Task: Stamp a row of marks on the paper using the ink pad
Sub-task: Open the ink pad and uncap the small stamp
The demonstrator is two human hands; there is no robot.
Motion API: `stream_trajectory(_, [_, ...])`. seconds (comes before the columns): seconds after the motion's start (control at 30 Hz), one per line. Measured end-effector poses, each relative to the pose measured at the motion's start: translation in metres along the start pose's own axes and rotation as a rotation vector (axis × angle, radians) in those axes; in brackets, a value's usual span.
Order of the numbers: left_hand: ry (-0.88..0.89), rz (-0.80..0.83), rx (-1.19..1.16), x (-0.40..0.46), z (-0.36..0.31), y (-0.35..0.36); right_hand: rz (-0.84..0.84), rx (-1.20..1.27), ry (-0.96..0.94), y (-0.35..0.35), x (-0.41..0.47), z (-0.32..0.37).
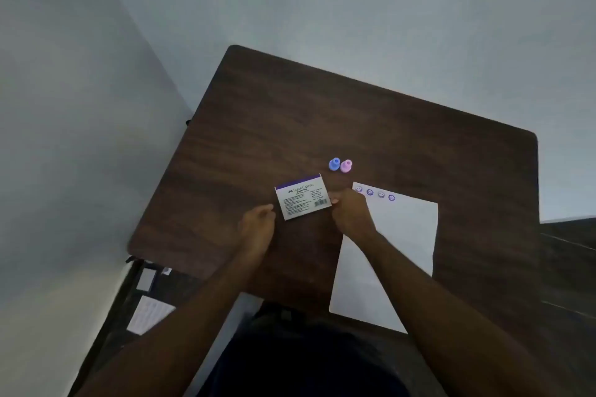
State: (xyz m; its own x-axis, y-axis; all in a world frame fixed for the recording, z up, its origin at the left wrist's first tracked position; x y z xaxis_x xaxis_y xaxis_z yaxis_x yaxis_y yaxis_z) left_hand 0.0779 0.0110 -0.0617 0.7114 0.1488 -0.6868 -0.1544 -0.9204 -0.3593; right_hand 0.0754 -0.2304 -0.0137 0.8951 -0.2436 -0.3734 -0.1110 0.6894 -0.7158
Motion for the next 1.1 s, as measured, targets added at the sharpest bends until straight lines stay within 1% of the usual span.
stream_trajectory(0.1, [0.040,0.020,0.061,-0.005,-0.003,0.007,-0.010,0.006,0.055,0.002,0.003,-0.010])
stream_trajectory(0.13, [0.022,0.032,0.049,-0.008,0.000,0.009,-0.011,-0.004,0.057,0.003,0.003,-0.012])
stream_trajectory(0.3, [0.003,0.048,0.019,-0.016,0.006,0.020,0.005,0.015,0.008,0.009,0.004,-0.008])
stream_trajectory(0.4, [0.048,-0.003,0.066,-0.021,0.000,0.021,-0.002,0.012,0.000,0.011,0.004,-0.007])
stream_trajectory(0.47, [0.083,-0.008,0.099,-0.026,-0.006,0.023,-0.008,0.021,0.004,0.012,0.004,-0.009])
stream_trajectory(0.63, [0.114,-0.059,0.111,-0.033,-0.011,0.020,-0.022,0.005,-0.041,0.008,0.004,-0.008])
stream_trajectory(0.77, [0.115,-0.074,0.054,-0.037,-0.016,0.015,-0.009,-0.040,-0.076,0.003,0.008,-0.007])
stream_trajectory(0.9, [0.075,-0.018,-0.087,-0.036,-0.023,0.015,-0.059,-0.058,-0.228,-0.013,0.018,0.013])
stream_trajectory(0.97, [0.079,-0.004,-0.133,-0.034,-0.029,0.014,-0.072,-0.044,-0.258,-0.019,0.026,0.020])
stream_trajectory(1.03, [0.093,-0.040,-0.153,-0.032,-0.036,0.007,-0.072,-0.048,-0.195,-0.020,0.036,0.020])
stream_trajectory(1.1, [0.120,-0.093,-0.165,-0.028,-0.045,0.000,-0.046,-0.143,-0.117,-0.018,0.046,0.019])
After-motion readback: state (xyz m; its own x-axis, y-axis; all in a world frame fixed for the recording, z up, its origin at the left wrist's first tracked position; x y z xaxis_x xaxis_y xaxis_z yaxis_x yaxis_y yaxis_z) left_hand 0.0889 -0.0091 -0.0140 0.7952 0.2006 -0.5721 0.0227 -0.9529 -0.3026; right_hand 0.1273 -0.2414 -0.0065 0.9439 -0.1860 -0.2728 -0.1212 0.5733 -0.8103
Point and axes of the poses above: each hand's wrist, its own x-axis towards the middle knuckle, its own y-axis out of the palm, z = x × y, the point moved 10 cm from there along x, towards the middle knuckle, and after that the axes turned 6 degrees about -y, right-handed, at the moved point
